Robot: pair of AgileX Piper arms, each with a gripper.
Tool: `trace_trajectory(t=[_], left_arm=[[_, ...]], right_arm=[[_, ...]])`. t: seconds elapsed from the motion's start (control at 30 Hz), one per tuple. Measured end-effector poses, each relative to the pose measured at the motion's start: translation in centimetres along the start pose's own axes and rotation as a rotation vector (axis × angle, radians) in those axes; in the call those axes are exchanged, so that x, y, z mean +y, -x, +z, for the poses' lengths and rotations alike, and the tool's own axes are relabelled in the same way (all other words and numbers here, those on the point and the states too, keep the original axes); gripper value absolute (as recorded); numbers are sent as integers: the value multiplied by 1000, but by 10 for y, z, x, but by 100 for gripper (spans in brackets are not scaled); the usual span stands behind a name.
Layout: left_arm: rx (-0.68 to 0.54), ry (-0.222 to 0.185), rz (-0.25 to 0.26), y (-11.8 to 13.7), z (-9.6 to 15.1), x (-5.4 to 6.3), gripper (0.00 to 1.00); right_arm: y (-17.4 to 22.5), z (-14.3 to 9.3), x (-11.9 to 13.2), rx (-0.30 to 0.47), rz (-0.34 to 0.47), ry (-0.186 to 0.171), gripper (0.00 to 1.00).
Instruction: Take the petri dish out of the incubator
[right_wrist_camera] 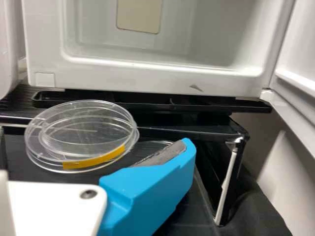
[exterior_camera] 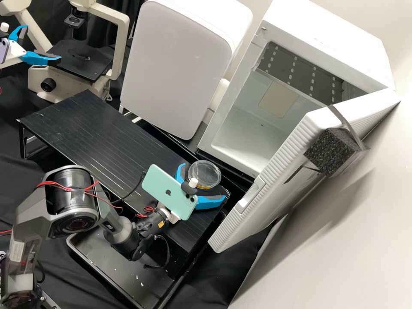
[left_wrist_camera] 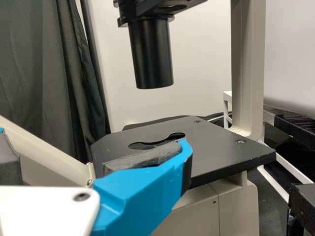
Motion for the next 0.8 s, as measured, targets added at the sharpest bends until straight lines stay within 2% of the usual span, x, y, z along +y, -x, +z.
trace_trajectory(t=[0.33, 0.37, 0.8], left_arm=[[0, 0, 0, 0, 0, 0, 100], [0, 0, 0, 0, 0, 0, 100], [0, 0, 0, 0, 0, 0, 100]], right_arm=[[-5, 1, -2, 6, -6, -1, 100], [-5, 1, -2, 8, -5, -1, 0], [-15, -3, -3, 31, -13, 7, 0]])
